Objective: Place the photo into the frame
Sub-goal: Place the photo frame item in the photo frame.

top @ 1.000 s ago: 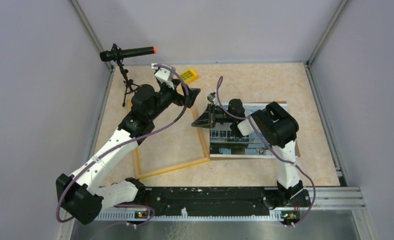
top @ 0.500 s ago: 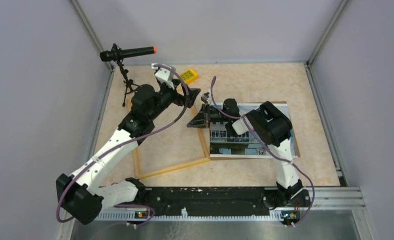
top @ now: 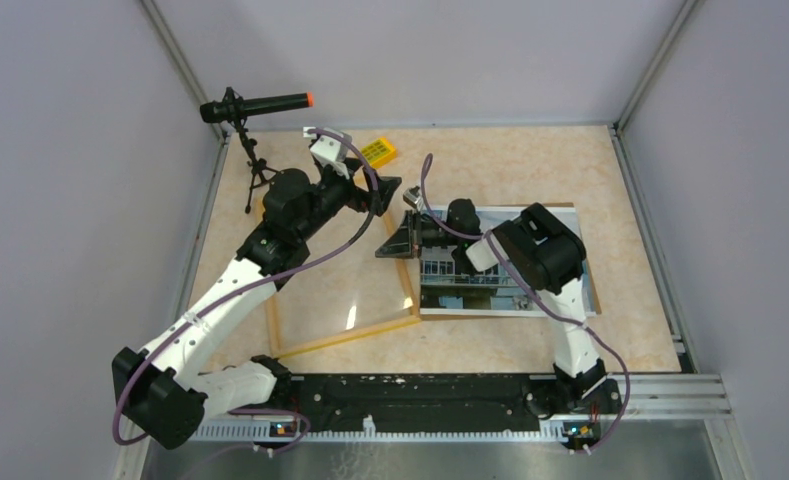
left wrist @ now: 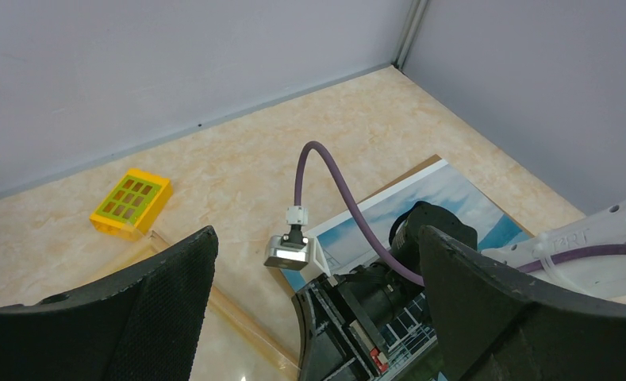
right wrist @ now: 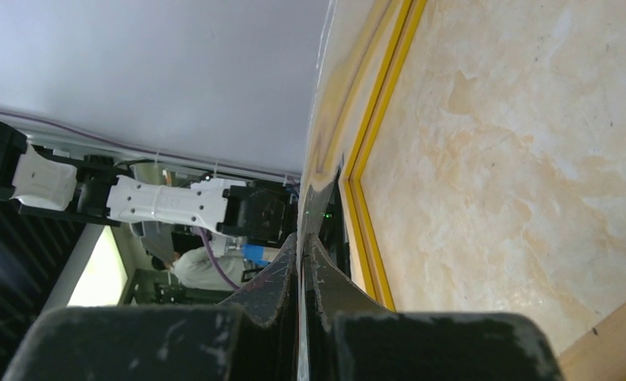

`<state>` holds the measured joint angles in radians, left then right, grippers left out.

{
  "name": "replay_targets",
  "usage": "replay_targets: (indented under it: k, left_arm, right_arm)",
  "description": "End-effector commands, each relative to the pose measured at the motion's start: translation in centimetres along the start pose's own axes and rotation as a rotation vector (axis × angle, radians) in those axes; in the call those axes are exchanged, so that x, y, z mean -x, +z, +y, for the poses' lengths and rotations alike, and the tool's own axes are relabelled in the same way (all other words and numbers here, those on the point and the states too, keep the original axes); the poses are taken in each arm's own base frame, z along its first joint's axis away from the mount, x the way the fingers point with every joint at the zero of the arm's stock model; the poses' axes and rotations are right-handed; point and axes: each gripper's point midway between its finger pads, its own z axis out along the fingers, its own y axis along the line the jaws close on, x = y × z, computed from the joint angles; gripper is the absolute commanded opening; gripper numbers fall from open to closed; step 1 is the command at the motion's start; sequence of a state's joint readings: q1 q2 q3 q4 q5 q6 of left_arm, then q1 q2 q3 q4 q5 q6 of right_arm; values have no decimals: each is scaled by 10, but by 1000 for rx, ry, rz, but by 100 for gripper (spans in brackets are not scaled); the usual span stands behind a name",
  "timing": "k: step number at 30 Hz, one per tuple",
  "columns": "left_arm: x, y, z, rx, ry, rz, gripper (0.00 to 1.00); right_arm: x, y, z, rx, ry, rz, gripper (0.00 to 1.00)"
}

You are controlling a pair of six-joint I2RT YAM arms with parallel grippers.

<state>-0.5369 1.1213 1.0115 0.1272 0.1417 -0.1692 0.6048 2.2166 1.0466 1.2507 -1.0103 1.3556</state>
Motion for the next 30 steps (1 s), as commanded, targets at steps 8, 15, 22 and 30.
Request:
replay_targets:
  k: [8,15,22,30]
  left_arm:
    - [19,-2,-7,-24,5,-53,99]
    - [17,0,-8,-30,2,-47,99]
    - [17,-1,-7,-28,3,-48,99]
    - [19,-1,-7,-25,5,-51,99]
  right_arm:
    - [-4,-1,37,65,-182,2,0]
    - [-2,-2,47,67,-214,-22,0]
    - [-2,-1,53,68,-237,-19,0]
    - [-5,11,52,83,-248,16,0]
